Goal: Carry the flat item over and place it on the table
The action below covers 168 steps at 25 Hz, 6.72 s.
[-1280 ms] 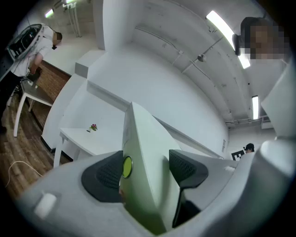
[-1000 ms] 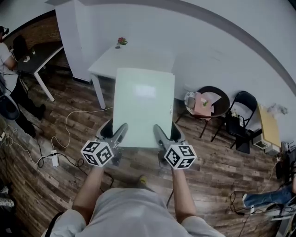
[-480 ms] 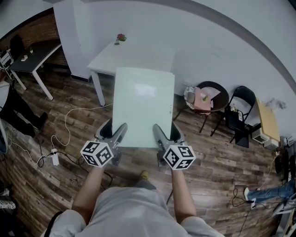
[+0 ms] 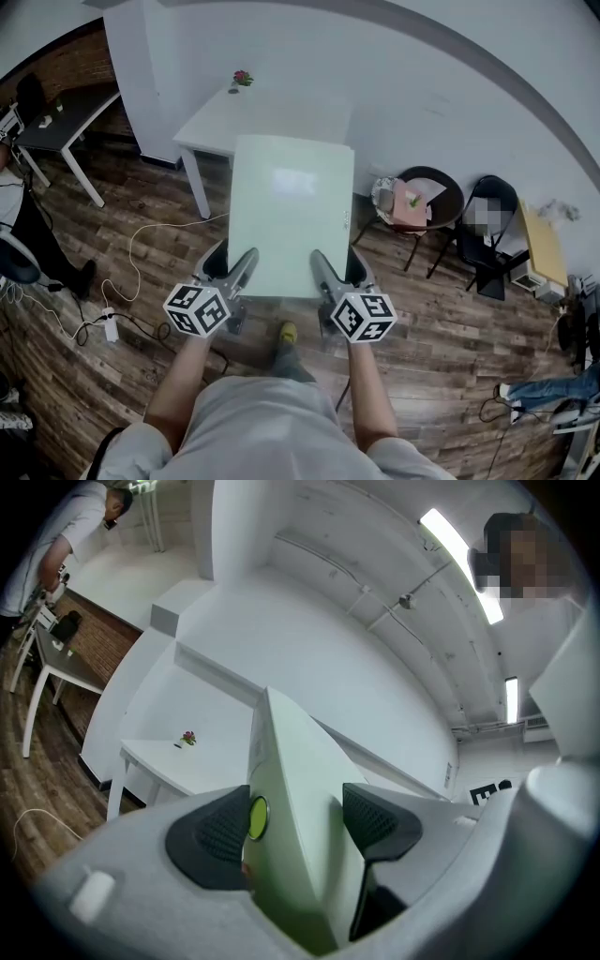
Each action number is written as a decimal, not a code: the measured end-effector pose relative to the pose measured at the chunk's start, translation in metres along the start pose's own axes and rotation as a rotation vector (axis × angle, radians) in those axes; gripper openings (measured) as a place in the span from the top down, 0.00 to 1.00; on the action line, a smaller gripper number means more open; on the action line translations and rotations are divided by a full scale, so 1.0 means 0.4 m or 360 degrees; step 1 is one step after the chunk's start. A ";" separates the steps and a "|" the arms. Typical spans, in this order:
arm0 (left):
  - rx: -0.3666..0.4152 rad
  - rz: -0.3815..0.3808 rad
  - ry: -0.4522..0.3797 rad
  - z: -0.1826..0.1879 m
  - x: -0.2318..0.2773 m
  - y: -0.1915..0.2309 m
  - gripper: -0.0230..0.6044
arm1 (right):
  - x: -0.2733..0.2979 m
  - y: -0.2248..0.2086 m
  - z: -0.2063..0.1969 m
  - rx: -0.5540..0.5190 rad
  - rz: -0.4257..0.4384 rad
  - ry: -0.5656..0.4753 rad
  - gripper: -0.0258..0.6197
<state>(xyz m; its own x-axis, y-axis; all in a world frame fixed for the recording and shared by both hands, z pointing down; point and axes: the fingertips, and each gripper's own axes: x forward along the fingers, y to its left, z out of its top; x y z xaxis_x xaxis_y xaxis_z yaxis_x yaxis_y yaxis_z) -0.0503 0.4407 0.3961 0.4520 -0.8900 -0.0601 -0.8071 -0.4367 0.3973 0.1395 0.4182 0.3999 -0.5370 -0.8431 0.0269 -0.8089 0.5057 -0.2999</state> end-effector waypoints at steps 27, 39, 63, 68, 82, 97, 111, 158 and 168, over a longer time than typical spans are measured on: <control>-0.0039 0.0139 0.0085 -0.016 0.628 0.250 0.48 | 0.539 -0.442 0.065 0.0080 0.0051 0.0127 0.44; 0.0016 0.0189 0.0063 0.019 0.813 0.310 0.48 | 0.705 -0.561 0.117 0.0108 0.0113 0.0107 0.44; -0.0084 0.0129 0.0165 0.146 1.169 0.780 0.48 | 1.277 -0.617 0.112 0.0120 -0.0002 0.0190 0.44; -0.0104 0.0094 0.0180 0.200 1.242 0.906 0.48 | 1.422 -0.603 0.121 0.0114 -0.0044 0.0191 0.44; -0.0117 -0.0086 0.0247 0.284 1.454 1.104 0.48 | 1.663 -0.639 0.157 0.0110 -0.0222 0.0128 0.44; -0.0150 -0.0059 0.0352 0.216 1.594 1.122 0.48 | 1.724 -0.777 0.131 0.0182 -0.0254 0.0197 0.44; -0.0209 0.0040 0.0482 0.101 1.690 1.160 0.48 | 1.775 -0.905 0.047 0.0281 -0.0251 0.0337 0.44; -0.0430 0.0230 0.0913 -0.241 1.693 1.342 0.47 | 1.822 -1.014 -0.295 0.0525 -0.0330 0.0778 0.44; -0.0408 0.0244 0.0934 -0.258 1.689 1.355 0.47 | 1.823 -1.014 -0.311 0.0520 -0.0336 0.0799 0.44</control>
<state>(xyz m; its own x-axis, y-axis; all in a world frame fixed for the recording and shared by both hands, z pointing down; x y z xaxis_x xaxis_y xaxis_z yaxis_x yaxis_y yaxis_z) -0.1431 -0.3837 0.6652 0.5295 -0.6889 0.4950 -0.7956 -0.2010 0.5715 0.0463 -0.3792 0.6596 -0.4846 -0.6902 0.5374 -0.8375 0.1890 -0.5127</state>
